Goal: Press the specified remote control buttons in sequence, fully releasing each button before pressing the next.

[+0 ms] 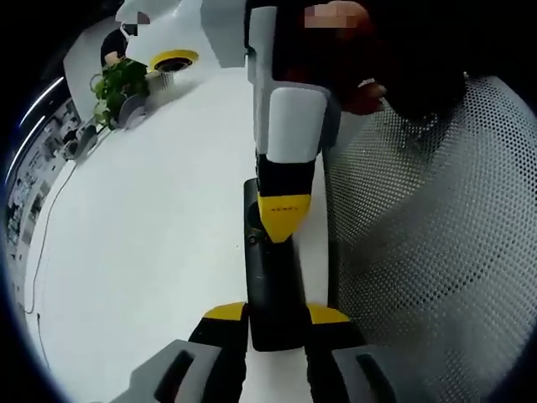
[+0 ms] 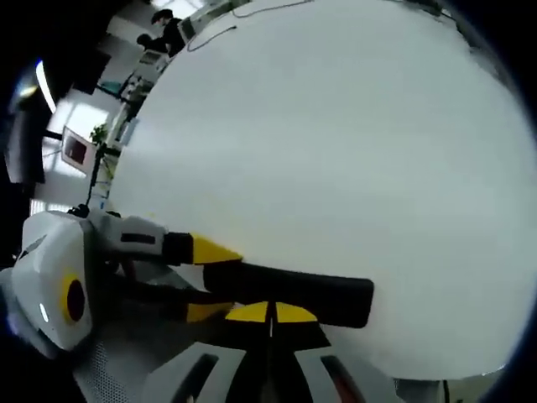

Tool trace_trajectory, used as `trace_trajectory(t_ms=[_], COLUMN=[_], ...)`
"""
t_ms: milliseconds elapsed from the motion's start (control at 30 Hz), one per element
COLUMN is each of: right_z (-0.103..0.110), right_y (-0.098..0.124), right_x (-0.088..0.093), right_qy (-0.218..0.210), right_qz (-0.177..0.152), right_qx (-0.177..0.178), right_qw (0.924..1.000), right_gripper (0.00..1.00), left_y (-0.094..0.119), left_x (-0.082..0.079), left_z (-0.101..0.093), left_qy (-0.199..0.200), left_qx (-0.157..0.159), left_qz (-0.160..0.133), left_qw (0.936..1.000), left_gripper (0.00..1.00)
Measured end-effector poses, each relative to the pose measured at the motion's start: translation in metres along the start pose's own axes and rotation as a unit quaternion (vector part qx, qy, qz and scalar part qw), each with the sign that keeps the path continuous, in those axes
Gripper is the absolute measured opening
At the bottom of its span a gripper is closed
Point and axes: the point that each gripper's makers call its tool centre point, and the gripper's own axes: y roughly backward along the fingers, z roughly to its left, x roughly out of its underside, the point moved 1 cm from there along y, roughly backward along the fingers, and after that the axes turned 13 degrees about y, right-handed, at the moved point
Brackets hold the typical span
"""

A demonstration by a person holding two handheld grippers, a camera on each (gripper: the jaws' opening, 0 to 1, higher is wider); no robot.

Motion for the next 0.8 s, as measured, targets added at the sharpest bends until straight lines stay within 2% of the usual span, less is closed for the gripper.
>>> trace_trajectory(t_ms=[67,267,433,633,733,800], right_z=[-0.0012,-0.0007,-0.0017,-0.003,-0.0016,-0.0005], right_y=[-0.0014,-0.0024,-0.0042,-0.0019,-0.002,-0.0018], right_x=[0.0048,0.004,0.0032,0.0051,0.0048,0.0041], right_qy=[0.008,0.026,0.04,0.027,0.046,0.043], right_qz=[0.014,0.011,0.022,0.007,0.0,0.005], right_qx=[0.008,0.013,0.035,0.024,0.019,0.02], right_qw=[0.9998,0.9995,0.9984,0.9993,0.9988,0.9989], right_gripper=[0.0,0.0,0.0,0.0,0.0,0.0], left_y=[0.0001,0.0001,0.0006,0.0061,0.0053,0.0054], left_x=[0.0001,0.0,0.0007,0.0092,0.0094,0.0096], left_z=[-0.0004,-0.0002,0.0005,0.0019,0.0012,0.0012], left_qy=[-0.003,0.004,-0.001,0.011,-0.002,-0.004], left_qx=[0.0,0.0,0.002,0.007,0.002,0.001], left_qz=[-0.001,-0.004,0.0,0.01,0.013,0.01], left_qw=[1.0,1.0,1.0,0.9999,0.9999,0.9999], left_gripper=[0.25,0.25,0.25,0.25,0.25,0.25])
